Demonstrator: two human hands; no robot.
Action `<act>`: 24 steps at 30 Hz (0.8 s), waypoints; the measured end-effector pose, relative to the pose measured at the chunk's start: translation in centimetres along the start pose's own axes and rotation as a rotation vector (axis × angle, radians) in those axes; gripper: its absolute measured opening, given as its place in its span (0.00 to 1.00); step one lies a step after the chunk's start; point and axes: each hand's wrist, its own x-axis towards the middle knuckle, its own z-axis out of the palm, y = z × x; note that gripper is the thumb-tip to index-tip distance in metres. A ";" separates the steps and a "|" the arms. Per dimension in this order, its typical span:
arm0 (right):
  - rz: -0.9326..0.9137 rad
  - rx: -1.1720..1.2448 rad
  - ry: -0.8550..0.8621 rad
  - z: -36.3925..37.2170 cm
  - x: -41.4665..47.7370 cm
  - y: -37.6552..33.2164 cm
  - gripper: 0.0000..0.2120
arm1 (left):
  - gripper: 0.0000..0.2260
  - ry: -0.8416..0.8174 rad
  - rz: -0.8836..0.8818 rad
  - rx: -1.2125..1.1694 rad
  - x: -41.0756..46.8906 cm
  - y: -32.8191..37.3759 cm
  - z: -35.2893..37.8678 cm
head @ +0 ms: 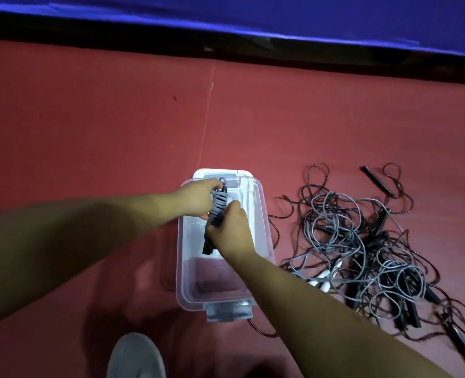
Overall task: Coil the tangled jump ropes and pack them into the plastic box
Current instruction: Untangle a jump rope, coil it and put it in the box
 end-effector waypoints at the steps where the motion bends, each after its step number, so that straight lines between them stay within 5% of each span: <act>1: 0.026 0.000 -0.009 0.5 0.5 0.5 0.15 | 0.22 -0.002 -0.015 0.002 0.7 -0.2 0.6; 7: 0.103 -0.154 -0.078 3.1 2.3 3.5 0.18 | 0.16 -0.161 0.003 0.378 3.4 -2.2 2.8; 14: 0.160 -0.228 -0.196 4.2 3.0 4.9 0.21 | 0.24 -0.298 0.022 0.832 3.8 -2.5 4.9; 18: 0.140 -0.216 -0.279 0.9 2.0 2.8 0.22 | 0.16 -0.216 0.008 0.752 3.8 -0.3 1.9; 21: -0.054 -0.176 -0.297 -5.0 0.3 0.3 0.21 | 0.13 -0.185 0.003 0.553 4.1 1.9 -1.3; 24: -0.157 -0.153 -0.171 -12.4 -0.4 -0.4 0.16 | 0.10 -0.134 0.079 0.466 3.5 5.3 -2.7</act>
